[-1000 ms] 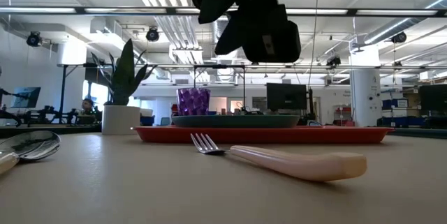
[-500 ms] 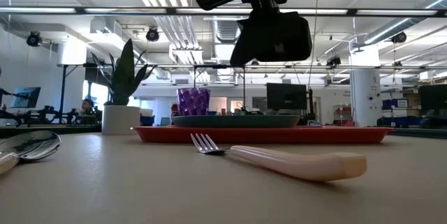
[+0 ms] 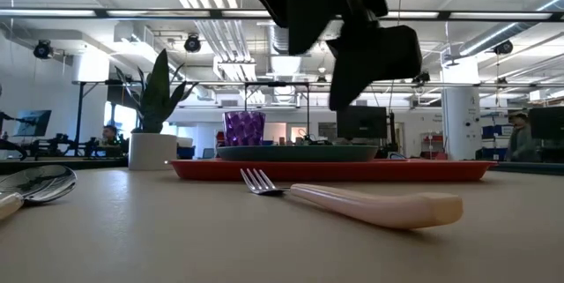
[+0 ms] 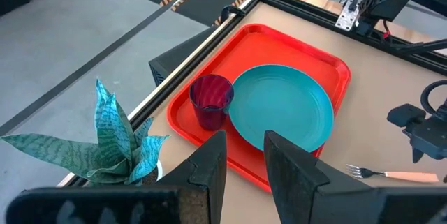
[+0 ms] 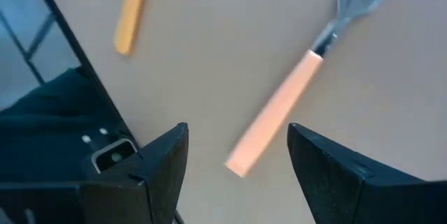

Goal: Pick and place plate/cup/fork/spoon on tray
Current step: Put the light orange fork on the red tray to the right of the green plate

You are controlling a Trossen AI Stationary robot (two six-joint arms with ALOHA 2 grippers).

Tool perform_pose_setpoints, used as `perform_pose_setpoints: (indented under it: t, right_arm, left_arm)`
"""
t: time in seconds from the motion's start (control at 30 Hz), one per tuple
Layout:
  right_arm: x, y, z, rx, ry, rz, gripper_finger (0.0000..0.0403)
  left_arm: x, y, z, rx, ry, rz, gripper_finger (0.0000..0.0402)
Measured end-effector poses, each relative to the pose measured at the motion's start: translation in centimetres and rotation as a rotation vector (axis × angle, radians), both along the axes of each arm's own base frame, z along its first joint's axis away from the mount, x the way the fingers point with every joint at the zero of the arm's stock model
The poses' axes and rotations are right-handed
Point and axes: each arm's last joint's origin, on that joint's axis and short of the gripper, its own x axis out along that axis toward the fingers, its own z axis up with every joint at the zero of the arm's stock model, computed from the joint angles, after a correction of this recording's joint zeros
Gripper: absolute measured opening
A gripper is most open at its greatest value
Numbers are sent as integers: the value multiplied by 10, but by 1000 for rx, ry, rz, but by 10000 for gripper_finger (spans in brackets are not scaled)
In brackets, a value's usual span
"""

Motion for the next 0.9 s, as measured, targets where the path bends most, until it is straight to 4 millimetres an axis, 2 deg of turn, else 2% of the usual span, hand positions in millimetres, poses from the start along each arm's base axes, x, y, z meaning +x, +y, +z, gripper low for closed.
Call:
perform_pose_setpoints:
  t: [0.47,0.57,0.7,0.8,0.9]
  right_arm:
    - [1,-3,1,2,-13,26,231]
    - [6,-6,12,91,-51,-23,231]
    - [8,-18,44,183,-157,-96,231]
    - [6,-27,49,206,-117,-174,231]
    - [5,-29,46,211,-67,-232,231]
  left_arm:
    - [5,2,-4,-15,56,-5,80]
    - [7,3,-7,-34,88,-1,80]
    - [10,4,-9,-47,118,-1,80]
    - [15,6,-11,-47,141,-7,80]
    - [17,7,-12,-29,170,-30,80]
